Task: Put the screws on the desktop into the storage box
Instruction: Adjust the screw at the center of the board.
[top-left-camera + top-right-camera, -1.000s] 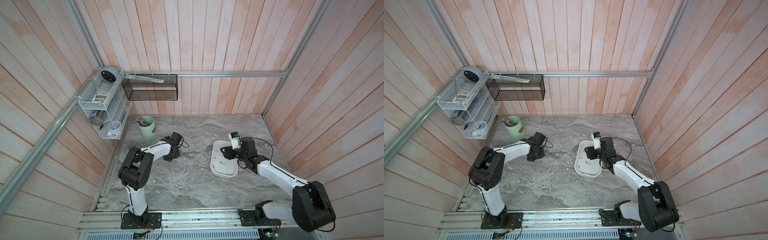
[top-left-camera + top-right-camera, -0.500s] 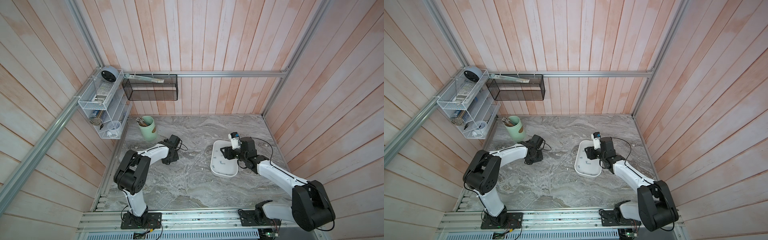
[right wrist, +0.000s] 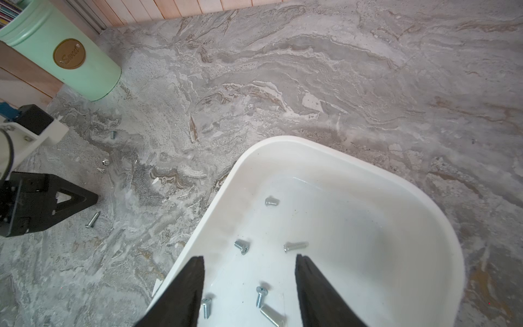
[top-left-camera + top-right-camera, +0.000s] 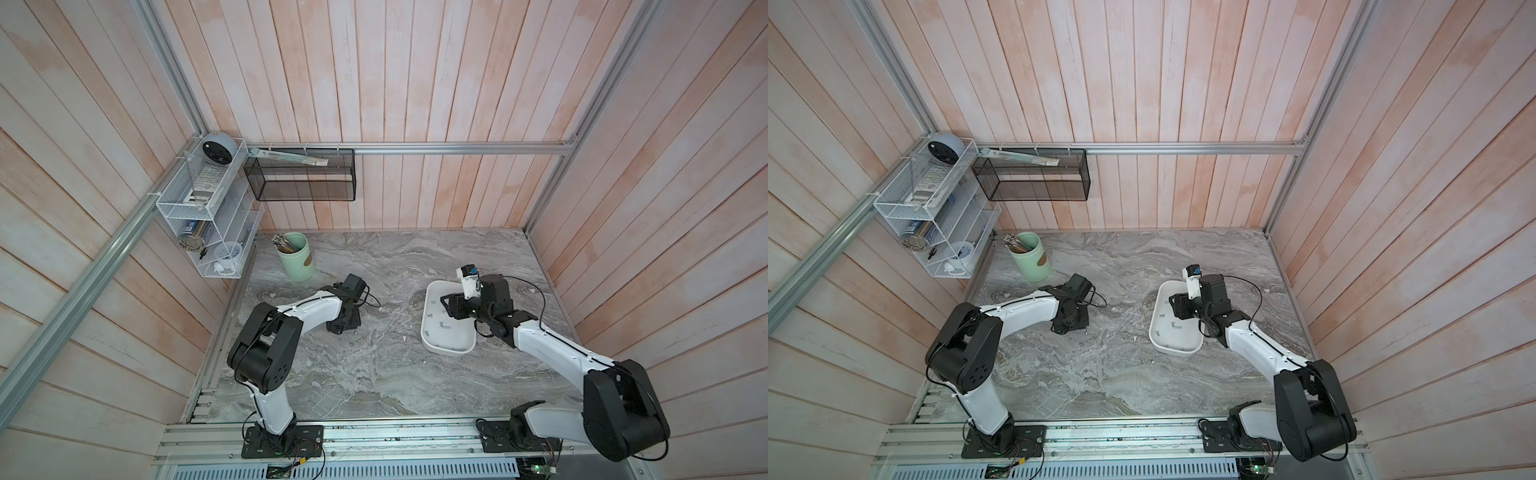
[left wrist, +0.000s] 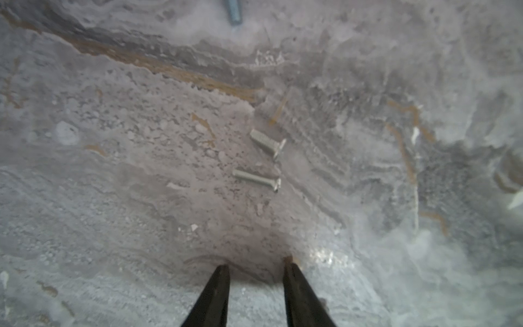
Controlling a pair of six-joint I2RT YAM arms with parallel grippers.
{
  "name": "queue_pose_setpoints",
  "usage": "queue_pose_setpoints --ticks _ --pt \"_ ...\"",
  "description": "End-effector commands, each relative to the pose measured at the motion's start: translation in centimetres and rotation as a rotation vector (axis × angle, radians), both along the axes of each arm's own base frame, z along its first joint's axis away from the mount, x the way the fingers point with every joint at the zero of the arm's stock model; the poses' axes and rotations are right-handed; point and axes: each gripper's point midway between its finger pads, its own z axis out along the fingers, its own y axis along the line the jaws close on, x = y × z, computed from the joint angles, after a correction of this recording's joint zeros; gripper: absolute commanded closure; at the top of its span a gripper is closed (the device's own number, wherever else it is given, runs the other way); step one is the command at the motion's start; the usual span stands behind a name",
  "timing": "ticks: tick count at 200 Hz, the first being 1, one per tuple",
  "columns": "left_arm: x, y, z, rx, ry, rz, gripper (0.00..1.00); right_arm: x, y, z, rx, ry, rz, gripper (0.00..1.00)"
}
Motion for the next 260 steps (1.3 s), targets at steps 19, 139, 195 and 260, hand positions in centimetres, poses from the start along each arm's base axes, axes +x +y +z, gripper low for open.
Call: queue_pose_setpoints --ticks 19,139,195,260 --pt "-2.4 -3.2 -0.1 -0.103 0.048 -0.100 0.62 0.2 0.4 0.6 0.009 -0.003 0.008 0.42" --pt "1.7 -6.6 2.5 -0.207 -0.058 -0.066 0.61 0.3 0.6 0.1 0.008 0.021 0.010 0.42" --pt "3.2 -7.4 1.4 -0.116 -0.007 -0.236 0.60 0.3 0.5 0.0 0.002 0.028 0.008 0.43" --pt "2.8 -5.2 -1.2 -0.082 0.042 -0.217 0.60 0.4 0.6 -0.4 -0.001 0.040 0.007 0.42"
